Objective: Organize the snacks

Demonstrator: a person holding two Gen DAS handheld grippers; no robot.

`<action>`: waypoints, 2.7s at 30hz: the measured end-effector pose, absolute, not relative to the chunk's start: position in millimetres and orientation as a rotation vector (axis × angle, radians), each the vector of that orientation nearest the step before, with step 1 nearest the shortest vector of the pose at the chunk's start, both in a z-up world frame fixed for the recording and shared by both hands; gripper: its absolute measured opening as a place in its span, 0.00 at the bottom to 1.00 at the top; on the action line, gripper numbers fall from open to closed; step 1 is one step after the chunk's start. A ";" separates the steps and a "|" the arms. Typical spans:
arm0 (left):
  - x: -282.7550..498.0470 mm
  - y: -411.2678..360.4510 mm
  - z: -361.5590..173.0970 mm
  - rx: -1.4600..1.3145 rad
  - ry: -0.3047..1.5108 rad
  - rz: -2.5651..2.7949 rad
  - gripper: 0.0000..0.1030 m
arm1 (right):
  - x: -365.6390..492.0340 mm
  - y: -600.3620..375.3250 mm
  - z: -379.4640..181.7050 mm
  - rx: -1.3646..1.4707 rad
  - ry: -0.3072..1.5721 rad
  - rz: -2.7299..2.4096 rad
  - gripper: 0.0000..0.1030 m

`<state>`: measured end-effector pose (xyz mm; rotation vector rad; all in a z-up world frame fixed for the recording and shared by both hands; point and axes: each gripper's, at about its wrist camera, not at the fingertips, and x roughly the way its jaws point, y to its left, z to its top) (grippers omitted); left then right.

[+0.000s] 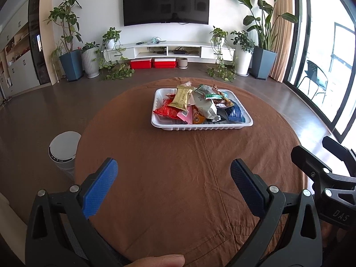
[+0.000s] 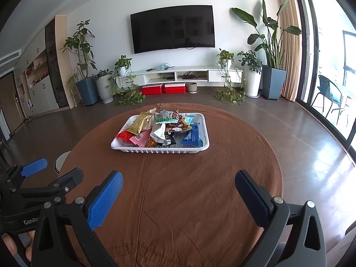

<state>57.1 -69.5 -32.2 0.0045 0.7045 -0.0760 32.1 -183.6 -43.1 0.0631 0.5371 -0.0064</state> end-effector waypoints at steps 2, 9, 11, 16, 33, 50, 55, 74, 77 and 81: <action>57.9 -69.4 -33.1 0.005 0.705 -0.075 1.00 | 31.9 -183.6 -43.1 0.063 0.537 -0.005 1.00; 59.1 -69.3 -34.5 0.002 0.704 -0.076 1.00 | 32.0 -183.2 -44.9 0.063 0.540 -0.006 1.00; 59.4 -69.5 -34.7 0.003 0.704 -0.073 1.00 | 31.9 -183.2 -44.7 0.062 0.540 -0.007 1.00; 59.4 -69.5 -35.0 0.004 0.704 -0.075 1.00 | 30.2 -184.4 -47.6 0.064 0.548 -0.008 1.00; 59.2 -69.0 -35.1 0.004 0.703 -0.076 1.00 | 27.9 -187.8 -52.9 0.063 0.557 -0.009 1.00; 59.5 -68.6 -35.2 0.003 0.704 -0.075 1.00 | 28.3 -188.3 -53.2 0.063 0.562 -0.009 1.00; 58.4 -68.8 -34.2 0.002 0.704 -0.076 1.00 | 26.9 -188.7 -53.1 0.064 0.564 -0.009 1.00; 58.5 -68.2 -33.9 0.004 0.705 -0.074 1.00 | 28.3 -188.9 -48.1 0.063 0.566 -0.009 1.00; 59.4 -67.8 -35.5 0.002 0.707 -0.075 1.00 | 27.2 -189.2 -48.4 0.064 0.567 -0.009 1.00; 58.5 -67.7 -34.2 0.001 0.706 -0.076 1.00 | 28.5 -189.1 -46.4 0.063 0.568 -0.009 1.00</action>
